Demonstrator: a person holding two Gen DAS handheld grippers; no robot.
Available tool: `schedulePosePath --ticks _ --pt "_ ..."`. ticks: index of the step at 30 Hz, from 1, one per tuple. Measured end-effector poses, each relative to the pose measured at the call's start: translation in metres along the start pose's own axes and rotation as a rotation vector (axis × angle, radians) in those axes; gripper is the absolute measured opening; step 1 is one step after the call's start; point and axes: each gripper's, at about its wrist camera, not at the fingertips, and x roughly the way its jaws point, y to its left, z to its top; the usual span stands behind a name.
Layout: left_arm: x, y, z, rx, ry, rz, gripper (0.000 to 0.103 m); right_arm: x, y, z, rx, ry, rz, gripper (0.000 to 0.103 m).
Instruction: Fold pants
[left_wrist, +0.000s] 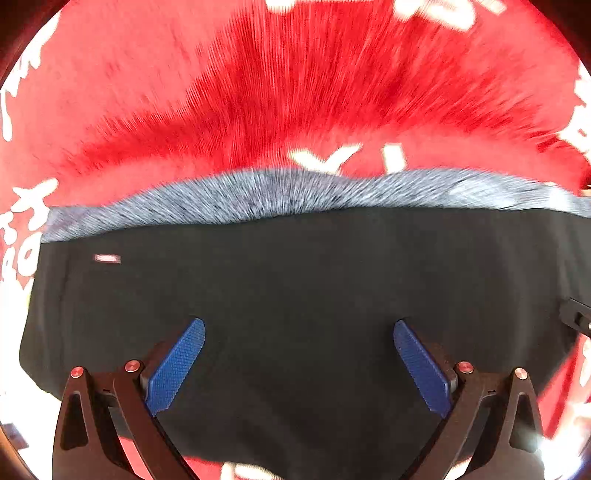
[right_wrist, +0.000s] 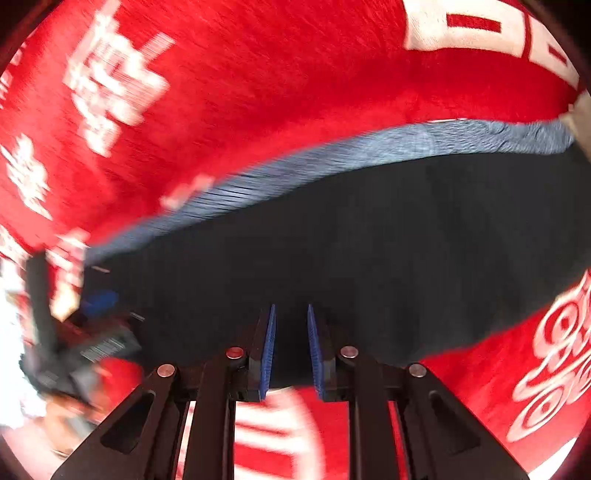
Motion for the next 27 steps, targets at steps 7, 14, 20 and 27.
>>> schedulePosePath --ticks 7,14,20,27 --pt "-0.009 0.003 0.011 -0.063 0.042 0.023 0.103 -0.021 -0.092 0.003 0.091 -0.062 -0.09 0.0" --pt "-0.046 -0.074 0.04 -0.021 -0.033 -0.039 0.103 -0.057 -0.166 0.02 0.247 -0.134 -0.17 0.006" --pt "-0.038 -0.138 0.051 -0.048 -0.043 -0.04 0.103 -0.073 -0.231 0.048 0.375 -0.161 -0.175 0.007" --pt "-0.014 -0.162 0.044 -0.048 -0.023 0.004 0.103 -0.048 -0.269 0.089 0.284 -0.125 -0.189 0.0"
